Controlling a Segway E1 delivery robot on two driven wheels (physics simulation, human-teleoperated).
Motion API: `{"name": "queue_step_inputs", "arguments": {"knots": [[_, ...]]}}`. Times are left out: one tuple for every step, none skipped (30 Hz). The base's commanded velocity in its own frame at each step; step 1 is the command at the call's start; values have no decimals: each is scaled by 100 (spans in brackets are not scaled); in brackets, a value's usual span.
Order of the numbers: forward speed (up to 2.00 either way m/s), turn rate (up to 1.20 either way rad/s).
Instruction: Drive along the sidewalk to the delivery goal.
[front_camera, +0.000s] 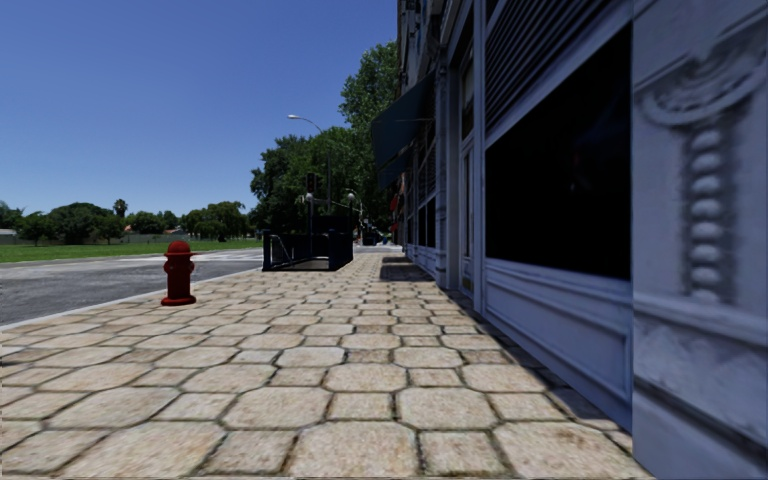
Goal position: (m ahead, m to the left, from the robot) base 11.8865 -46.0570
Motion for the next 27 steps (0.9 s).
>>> {"name": "queue_step_inputs", "arguments": {"knots": [[200,0],[200,0],[200,0],[200,0],[200,0],[200,0],[200,0],[200,0],[200,0],[200,0],[200,0],[200,0],[200,0],[200,0],[200,0],[200,0],[200,0],[200,0],[200,0],[200,0],[200,0],[200,0],[200,0],[200,0],[200,0],[200,0],[200,0]]}}
